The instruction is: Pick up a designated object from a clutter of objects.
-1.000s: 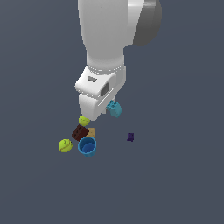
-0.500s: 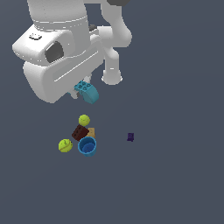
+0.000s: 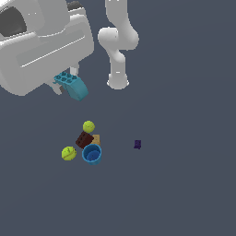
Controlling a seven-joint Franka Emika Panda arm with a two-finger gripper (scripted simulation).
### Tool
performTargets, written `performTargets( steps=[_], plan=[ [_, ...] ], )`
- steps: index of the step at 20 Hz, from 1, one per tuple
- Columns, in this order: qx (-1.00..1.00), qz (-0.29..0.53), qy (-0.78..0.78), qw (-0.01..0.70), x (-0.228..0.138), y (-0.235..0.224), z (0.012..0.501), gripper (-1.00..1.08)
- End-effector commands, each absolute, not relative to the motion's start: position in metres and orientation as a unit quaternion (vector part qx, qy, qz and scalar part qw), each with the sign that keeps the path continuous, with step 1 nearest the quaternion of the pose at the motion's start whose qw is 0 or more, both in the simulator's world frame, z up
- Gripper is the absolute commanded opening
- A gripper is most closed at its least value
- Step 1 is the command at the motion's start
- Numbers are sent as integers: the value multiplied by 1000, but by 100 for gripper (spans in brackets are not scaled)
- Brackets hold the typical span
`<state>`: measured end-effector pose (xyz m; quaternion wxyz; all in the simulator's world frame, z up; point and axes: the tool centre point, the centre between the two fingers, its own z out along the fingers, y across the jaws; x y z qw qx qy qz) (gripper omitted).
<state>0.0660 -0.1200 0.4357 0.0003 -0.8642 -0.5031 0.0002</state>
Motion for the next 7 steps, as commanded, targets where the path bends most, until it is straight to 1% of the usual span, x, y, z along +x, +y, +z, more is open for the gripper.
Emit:
performTargets(
  steps=[1, 7],
  plan=[
    [-864, 0, -503, 0, 68, -124, 441, -100],
    [-864, 0, -503, 0, 69, -127, 445, -100]
  ],
)
